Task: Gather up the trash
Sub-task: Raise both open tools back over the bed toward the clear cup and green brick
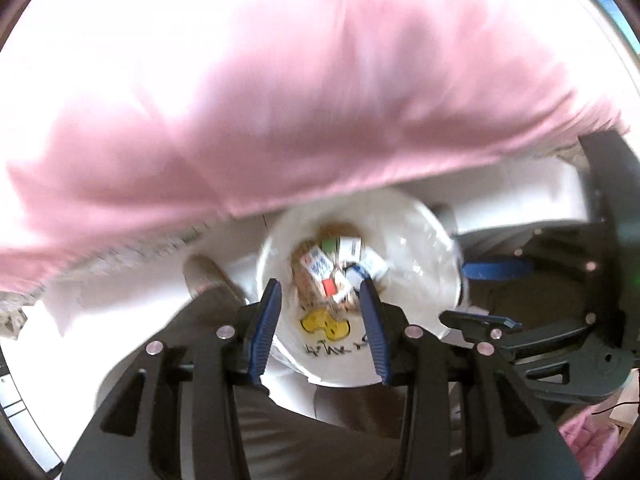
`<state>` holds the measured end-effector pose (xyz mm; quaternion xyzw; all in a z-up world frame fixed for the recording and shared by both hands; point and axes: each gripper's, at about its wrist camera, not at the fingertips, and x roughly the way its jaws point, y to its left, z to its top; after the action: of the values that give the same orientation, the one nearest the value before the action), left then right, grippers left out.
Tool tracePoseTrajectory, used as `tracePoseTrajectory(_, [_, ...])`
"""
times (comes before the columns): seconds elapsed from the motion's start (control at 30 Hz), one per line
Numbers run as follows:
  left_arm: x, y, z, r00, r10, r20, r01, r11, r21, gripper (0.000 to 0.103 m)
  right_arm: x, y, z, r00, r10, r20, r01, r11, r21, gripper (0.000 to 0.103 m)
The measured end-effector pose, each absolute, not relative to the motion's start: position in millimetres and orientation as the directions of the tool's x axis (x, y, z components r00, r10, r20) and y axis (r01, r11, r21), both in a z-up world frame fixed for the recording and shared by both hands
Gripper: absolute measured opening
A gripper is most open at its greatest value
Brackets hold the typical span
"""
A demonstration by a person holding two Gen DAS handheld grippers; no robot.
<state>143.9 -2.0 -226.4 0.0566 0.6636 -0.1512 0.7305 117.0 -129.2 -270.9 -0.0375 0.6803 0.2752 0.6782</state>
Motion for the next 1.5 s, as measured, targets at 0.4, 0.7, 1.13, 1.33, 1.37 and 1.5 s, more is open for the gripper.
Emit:
tracePoseTrajectory(0.4, [161,4,-112,0.313,-0.102,-0.944,0.340,0.940,0.011,0.043,115,-146,-159,0.127,0.302,-0.945,-0.477,0.854,0.209,0.044])
tracePoseTrajectory(0.7, [191,13,-47,0.438,-0.054,-0.897,0.320,0.942,0.100,0.058,140,-145,-80,0.280,0.304,-0.911,-0.487,0.863,0.138,0.053])
tracePoseTrajectory(1.13, [303,49,8,0.569,0.054,-0.820,0.276,0.927,0.253,0.078,253,-118,-5,0.430,0.329,-0.841,-0.463,0.880,0.108,0.066])
tracePoseTrajectory(1.33, [387,72,-7,0.579,0.072,-0.812,0.279,0.918,0.281,0.080,330,-100,-11,0.442,0.328,-0.835,-0.467,0.879,0.098,0.066])
tracePoseTrajectory(1.37, [400,74,-11,0.581,0.077,-0.810,0.280,0.916,0.287,0.080,347,-96,-14,0.443,0.330,-0.834,-0.472,0.877,0.096,0.066])
tracePoseTrajectory(1.5, [463,84,-28,0.577,0.082,-0.813,0.297,0.906,0.302,0.080,409,-83,-31,0.442,0.337,-0.831,-0.480,0.872,0.098,0.066])
